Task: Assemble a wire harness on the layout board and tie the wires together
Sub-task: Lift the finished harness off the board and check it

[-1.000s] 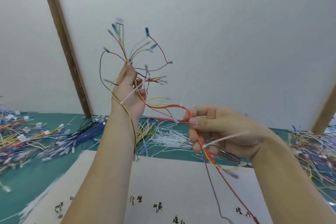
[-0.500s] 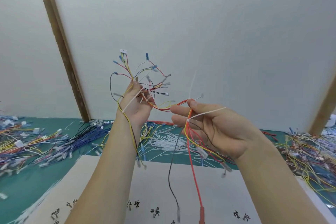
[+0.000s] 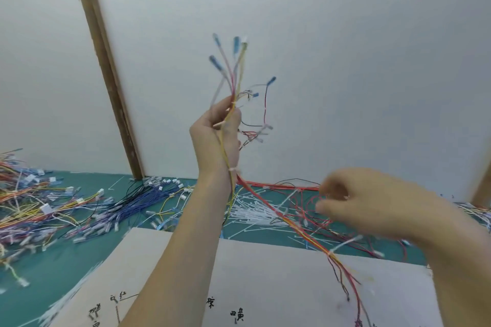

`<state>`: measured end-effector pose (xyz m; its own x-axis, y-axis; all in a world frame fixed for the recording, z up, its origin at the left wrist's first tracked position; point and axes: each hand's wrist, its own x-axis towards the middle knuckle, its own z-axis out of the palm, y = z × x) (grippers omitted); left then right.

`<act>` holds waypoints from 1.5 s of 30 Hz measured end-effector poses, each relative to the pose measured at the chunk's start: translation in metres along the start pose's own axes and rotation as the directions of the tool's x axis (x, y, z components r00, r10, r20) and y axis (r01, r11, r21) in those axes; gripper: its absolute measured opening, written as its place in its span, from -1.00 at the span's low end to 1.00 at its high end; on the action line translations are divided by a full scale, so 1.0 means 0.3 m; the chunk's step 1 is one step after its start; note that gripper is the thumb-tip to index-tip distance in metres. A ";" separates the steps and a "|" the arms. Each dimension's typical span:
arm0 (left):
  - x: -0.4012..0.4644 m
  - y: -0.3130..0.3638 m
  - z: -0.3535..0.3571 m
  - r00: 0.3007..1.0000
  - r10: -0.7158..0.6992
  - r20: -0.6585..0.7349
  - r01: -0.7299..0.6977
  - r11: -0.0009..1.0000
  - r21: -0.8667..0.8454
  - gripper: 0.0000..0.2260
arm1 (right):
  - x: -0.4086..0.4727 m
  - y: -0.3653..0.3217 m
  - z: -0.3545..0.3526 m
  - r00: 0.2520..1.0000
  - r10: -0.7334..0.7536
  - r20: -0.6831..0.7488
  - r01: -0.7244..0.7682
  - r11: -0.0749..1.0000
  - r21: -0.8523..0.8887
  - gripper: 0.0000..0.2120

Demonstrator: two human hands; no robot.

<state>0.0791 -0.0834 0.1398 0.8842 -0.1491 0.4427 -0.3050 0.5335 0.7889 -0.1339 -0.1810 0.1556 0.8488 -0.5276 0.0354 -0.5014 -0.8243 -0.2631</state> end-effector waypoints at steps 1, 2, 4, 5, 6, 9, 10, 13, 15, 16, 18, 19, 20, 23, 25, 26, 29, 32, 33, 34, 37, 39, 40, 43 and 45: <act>-0.012 -0.002 0.011 0.997 0.071 0.009 -0.072 0.996 0.053 -0.78 | -0.005 -0.019 -0.011 0.986 -0.023 -0.168 0.048 0.988 0.148 -0.79; -0.023 -0.004 0.019 0.992 0.129 0.014 -0.129 0.986 0.106 -0.79 | -0.011 -0.045 -0.016 0.958 -0.044 -0.284 0.152 0.917 0.369 -0.78; -0.047 -0.009 0.036 0.979 0.202 0.016 -0.201 0.955 0.217 -0.82 | -0.015 -0.118 -0.007 0.948 -0.112 -0.299 0.297 0.658 0.692 -0.67; -0.058 -0.011 0.044 0.976 0.218 0.010 -0.213 0.942 0.258 -0.83 | -0.010 -0.151 0.018 0.953 -0.169 -0.253 0.302 0.631 0.715 -0.61; -0.069 -0.010 0.052 0.974 0.226 0.001 -0.217 0.936 0.278 -0.83 | -0.002 -0.177 0.051 0.952 -0.208 -0.224 0.306 0.657 0.689 -0.58; -0.086 -0.010 0.060 0.964 0.260 -0.046 -0.232 0.918 0.323 -0.82 | 0.032 -0.213 0.117 0.950 -0.154 -0.272 0.308 0.600 0.738 -0.67; -0.084 -0.007 0.055 0.961 0.269 -0.063 -0.234 0.913 0.334 -0.82 | 0.040 -0.209 0.122 0.956 -0.136 -0.260 0.292 0.517 0.805 -0.71; -0.070 0.009 0.050 0.975 0.209 -0.075 -0.179 0.939 0.292 -0.84 | 0.047 -0.179 0.101 0.963 -0.135 -0.232 0.266 0.372 0.889 -0.89; -0.062 0.011 0.045 0.992 0.115 -0.059 -0.097 0.965 0.242 -0.84 | 0.052 -0.152 0.082 0.971 -0.169 -0.168 0.199 0.186 0.962 -0.91; -0.058 0.011 0.039 0.996 0.078 -0.045 -0.066 0.972 0.227 -0.84 | 0.058 -0.135 0.068 0.973 -0.204 -0.108 0.119 0.043 0.992 -0.88; -0.045 0.008 0.023 0.999 0.036 -0.016 -0.031 0.973 0.229 -0.85 | 0.067 -0.094 0.039 0.958 -0.283 0.043 -0.117 -0.250 0.961 -0.79; -0.038 0.008 0.016 1.000 0.028 -0.007 -0.025 0.970 0.240 -0.85 | 0.071 -0.076 0.028 0.934 -0.338 0.112 -0.245 -0.382 0.891 -0.74; -0.032 0.008 0.011 1.000 0.025 0.002 -0.024 0.968 0.249 -0.84 | 0.078 -0.057 0.022 0.904 -0.397 0.162 -0.357 -0.490 0.795 -0.65; -0.029 0.002 0.010 1.000 0.009 0.026 -0.015 0.969 0.246 -0.82 | 0.097 -0.027 0.023 0.864 -0.462 0.202 -0.470 -0.592 0.655 -0.70; -0.033 0.000 0.014 0.999 0.007 0.040 -0.016 0.970 0.243 -0.80 | 0.099 -0.033 0.027 0.875 -0.444 0.193 -0.455 -0.618 0.641 -0.74; -0.036 -0.001 0.016 0.999 0.003 0.047 -0.014 0.972 0.234 -0.80 | 0.094 -0.046 0.024 0.886 -0.425 0.184 -0.431 -0.611 0.664 -0.74; -0.035 -0.004 0.019 0.994 -0.077 0.079 0.069 0.992 0.106 -0.82 | 0.055 -0.093 0.020 0.957 -0.284 0.051 -0.137 -0.291 0.947 -0.78; -0.026 0.003 0.022 0.941 -0.302 0.152 0.325 0.932 -0.163 -0.84 | 0.004 -0.143 0.045 0.912 -0.328 -0.246 0.391 0.511 0.765 -0.79; -0.023 0.005 0.025 0.915 -0.360 0.182 0.398 0.878 -0.267 -0.85 | -0.003 -0.156 0.055 0.867 -0.402 -0.295 0.495 0.622 0.607 -0.79; -0.021 0.007 0.027 0.893 -0.398 0.211 0.449 0.822 -0.351 -0.88 | -0.009 -0.170 0.062 0.840 -0.438 -0.322 0.543 0.647 0.535 -0.79; -0.024 0.014 0.035 0.843 -0.438 0.312 0.538 0.674 -0.507 -0.93 | 0.012 -0.169 0.061 0.900 -0.254 -0.356 0.437 0.517 0.736 -0.81; -0.026 0.026 0.037 0.811 -0.433 0.394 0.582 0.524 -0.621 -0.84 | 0.046 -0.120 0.058 0.911 -0.110 -0.398 0.359 0.687 0.632 -0.90; -0.026 0.033 0.037 0.802 -0.423 0.422 0.590 0.457 -0.665 -0.81 | 0.054 -0.086 0.063 0.939 -0.118 -0.324 0.282 0.803 0.526 -0.84; -0.033 0.045 0.039 0.802 -0.399 0.445 0.584 0.361 -0.728 -0.84 | 0.069 -0.034 0.101 0.945 -0.260 0.198 0.109 0.822 0.559 -0.59; -0.033 0.048 0.030 0.802 -0.403 0.440 0.572 0.306 -0.761 -0.92 | 0.075 -0.028 0.130 0.830 -0.391 0.397 0.014 0.727 0.687 -0.50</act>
<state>0.0629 -0.0818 0.1507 0.6766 -0.7011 0.2251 0.6812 0.7120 0.1702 -0.1042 -0.1780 0.1210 0.9675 -0.0335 -0.2507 -0.2371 -0.4653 -0.8528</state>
